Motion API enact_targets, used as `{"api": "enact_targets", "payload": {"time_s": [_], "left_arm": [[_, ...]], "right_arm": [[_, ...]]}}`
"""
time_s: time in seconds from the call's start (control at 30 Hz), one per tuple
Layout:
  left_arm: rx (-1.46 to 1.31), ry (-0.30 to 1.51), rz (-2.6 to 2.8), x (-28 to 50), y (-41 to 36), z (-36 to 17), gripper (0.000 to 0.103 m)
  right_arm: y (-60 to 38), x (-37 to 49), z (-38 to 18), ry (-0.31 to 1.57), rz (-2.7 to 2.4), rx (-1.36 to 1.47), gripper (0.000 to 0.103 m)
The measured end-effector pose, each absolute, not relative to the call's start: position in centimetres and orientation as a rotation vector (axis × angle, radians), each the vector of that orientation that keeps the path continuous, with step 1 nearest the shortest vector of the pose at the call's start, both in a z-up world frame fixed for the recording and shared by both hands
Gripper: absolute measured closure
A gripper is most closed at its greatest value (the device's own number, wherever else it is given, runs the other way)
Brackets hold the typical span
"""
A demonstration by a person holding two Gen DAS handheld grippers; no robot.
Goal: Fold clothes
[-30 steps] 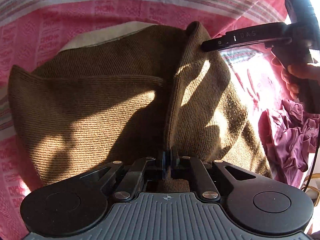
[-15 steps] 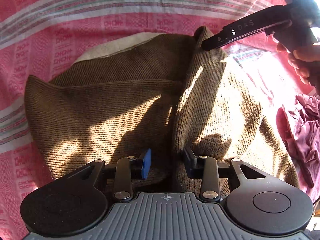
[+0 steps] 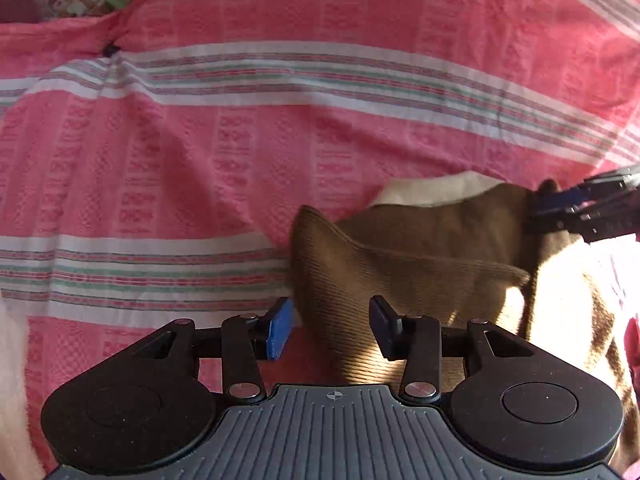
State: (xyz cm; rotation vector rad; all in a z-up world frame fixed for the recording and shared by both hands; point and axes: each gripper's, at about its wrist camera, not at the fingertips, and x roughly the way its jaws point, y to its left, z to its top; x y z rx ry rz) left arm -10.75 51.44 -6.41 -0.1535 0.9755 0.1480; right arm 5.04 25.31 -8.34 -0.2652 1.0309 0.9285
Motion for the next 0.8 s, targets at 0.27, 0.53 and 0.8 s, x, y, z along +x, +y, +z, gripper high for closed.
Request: {"api": "enact_targets", "payload": {"time_s": [0.27, 0.53, 0.8], "left_arm": [[-0.244, 0.975, 0.136, -8.0, 53.8, -8.1, 0.045], [-0.218, 0.985, 0.089, -6.5, 52.2, -9.2, 0.035], [-0.125, 1.018, 0.085, -4.5, 50.2, -11.5, 0.058]], "right_arm": [[30.3, 2.3, -11.2, 1.071, 1.004, -0.418, 0.075], [27.3, 2.3, -10.9, 1.151, 0.968, -0.419, 0.098], [26.0, 3.9, -10.1, 1.168, 0.958, -0.267, 0.094]]}}
